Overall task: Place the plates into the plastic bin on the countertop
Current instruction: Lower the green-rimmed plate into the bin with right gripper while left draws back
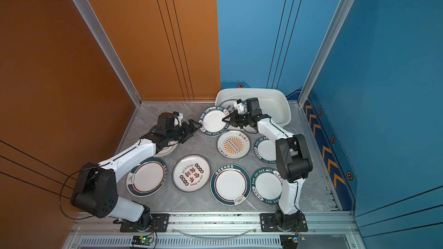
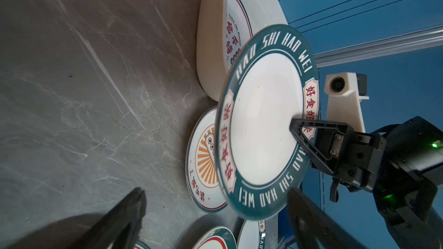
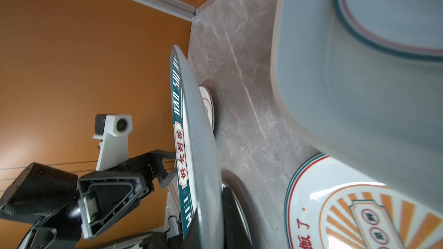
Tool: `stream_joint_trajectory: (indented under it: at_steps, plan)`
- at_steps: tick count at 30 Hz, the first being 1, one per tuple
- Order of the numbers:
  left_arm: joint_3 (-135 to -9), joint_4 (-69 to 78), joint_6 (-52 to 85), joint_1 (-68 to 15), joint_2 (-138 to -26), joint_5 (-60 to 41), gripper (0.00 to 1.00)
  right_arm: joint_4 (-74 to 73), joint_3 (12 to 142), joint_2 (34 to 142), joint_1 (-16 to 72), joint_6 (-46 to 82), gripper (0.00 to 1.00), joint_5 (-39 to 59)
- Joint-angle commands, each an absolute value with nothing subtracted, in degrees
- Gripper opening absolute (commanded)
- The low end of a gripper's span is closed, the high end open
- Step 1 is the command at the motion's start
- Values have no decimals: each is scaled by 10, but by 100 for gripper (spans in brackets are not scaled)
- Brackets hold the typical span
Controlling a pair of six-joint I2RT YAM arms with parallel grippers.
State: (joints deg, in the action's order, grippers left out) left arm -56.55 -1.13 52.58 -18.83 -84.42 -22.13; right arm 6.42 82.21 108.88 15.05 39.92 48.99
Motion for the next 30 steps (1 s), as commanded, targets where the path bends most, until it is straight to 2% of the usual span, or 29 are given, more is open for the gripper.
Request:
stream_joint_trajectory:
  at_steps: [1, 7, 12, 22, 30]
  plan:
    - [-544, -21, 503, -189, -803, -197, 98, 140, 872, 1078, 111, 362, 0, 441]
    - [-492, -14, 499, -154, -756, -194, 98, 215, 940, 1096, 38, 360, 0, 341]
    - [-507, -95, 450, -137, -723, -164, 98, 218, 979, 1126, -21, 389, 0, 270]
    - [-479, -100, 446, -106, -698, -186, 98, 241, 1067, 1219, -91, 421, 0, 215]
    - [-463, -101, 443, -90, -695, -195, 98, 272, 1102, 1266, -115, 411, 0, 200]
